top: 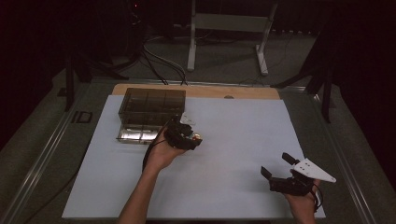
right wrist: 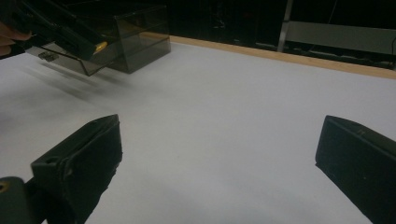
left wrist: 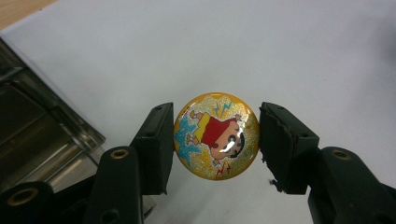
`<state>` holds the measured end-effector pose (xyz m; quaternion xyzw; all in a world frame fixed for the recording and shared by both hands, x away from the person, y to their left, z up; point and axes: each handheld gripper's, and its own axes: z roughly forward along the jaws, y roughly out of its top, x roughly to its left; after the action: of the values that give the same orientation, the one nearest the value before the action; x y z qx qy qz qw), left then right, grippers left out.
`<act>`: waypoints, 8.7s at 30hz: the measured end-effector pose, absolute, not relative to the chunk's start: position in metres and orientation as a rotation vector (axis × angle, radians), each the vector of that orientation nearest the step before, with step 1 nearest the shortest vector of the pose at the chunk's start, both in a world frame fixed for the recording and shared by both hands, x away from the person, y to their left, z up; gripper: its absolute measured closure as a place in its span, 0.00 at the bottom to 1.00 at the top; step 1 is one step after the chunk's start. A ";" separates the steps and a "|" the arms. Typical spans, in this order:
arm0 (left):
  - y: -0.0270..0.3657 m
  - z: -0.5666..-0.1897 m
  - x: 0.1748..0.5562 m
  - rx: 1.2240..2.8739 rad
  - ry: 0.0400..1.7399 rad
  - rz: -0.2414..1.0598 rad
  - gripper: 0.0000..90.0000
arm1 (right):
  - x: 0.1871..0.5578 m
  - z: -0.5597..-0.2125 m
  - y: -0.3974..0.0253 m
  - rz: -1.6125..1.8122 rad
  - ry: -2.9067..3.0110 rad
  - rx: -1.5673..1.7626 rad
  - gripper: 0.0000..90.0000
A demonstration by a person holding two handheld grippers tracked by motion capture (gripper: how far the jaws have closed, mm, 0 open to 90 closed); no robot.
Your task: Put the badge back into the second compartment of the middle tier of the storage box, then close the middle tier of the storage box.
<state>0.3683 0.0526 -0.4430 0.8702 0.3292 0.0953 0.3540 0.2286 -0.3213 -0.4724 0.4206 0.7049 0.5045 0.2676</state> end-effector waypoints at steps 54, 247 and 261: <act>0.095 -0.430 0.380 2.278 0.948 0.346 0.54 | 0.229 -0.473 -0.321 1.365 1.901 1.135 0.00; 0.187 -0.451 0.340 1.976 1.208 0.588 0.01 | 0.228 -0.473 -0.322 1.358 1.896 1.142 0.00; 0.186 -0.455 0.328 1.994 1.210 0.556 0.09 | 0.228 -0.473 -0.321 1.358 1.896 1.144 0.00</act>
<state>0.3282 0.1859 -0.4547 0.7748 0.4702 0.2161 0.3631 0.2278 -0.3213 -0.4729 0.4241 0.7030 0.5037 0.2686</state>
